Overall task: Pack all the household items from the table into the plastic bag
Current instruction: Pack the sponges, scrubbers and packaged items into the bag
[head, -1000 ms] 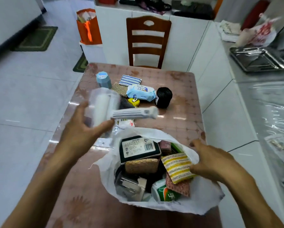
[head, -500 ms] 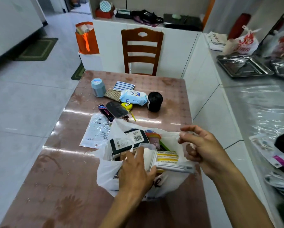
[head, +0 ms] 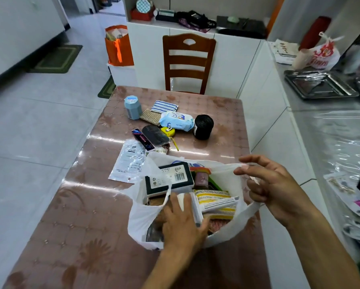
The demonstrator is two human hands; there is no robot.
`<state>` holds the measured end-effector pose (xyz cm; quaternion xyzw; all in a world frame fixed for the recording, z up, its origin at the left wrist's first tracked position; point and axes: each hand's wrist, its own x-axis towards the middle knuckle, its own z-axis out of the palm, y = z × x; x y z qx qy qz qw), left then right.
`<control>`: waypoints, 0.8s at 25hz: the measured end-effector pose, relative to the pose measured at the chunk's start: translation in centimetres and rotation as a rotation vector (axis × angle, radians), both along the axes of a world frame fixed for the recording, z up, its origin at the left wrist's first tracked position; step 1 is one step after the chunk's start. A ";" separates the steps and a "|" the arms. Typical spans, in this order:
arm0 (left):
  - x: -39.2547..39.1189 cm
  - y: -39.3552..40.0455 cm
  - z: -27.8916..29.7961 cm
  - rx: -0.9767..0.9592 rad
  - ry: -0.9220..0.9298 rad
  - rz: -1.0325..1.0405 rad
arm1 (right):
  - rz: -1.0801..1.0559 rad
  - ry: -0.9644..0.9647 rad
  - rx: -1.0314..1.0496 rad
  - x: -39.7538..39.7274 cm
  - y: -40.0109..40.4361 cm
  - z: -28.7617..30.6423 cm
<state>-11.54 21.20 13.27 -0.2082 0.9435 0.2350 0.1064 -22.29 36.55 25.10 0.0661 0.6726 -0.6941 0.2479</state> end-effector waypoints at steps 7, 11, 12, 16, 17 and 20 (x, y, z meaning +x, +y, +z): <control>-0.7 -1.8 -1.7 -0.078 -0.068 -0.243 | 0.105 0.017 0.018 1.3 -0.4 0.4; -0.8 -3.8 0.5 -0.126 0.180 -0.241 | 0.193 0.127 0.186 1.9 -1.8 0.0; 0.0 -5.4 0.4 -0.208 0.288 -0.185 | 0.157 0.154 0.219 1.9 -2.0 -0.1; 1.9 -9.9 0.2 -0.143 0.043 -0.119 | -0.024 0.213 0.144 1.9 -3.4 -0.1; 1.7 -10.1 0.6 -0.059 -0.048 -0.127 | -0.014 0.219 0.148 1.9 -4.0 0.1; 2.0 -10.7 1.2 0.109 -0.052 -0.077 | -0.002 0.232 0.182 1.9 -5.1 -0.3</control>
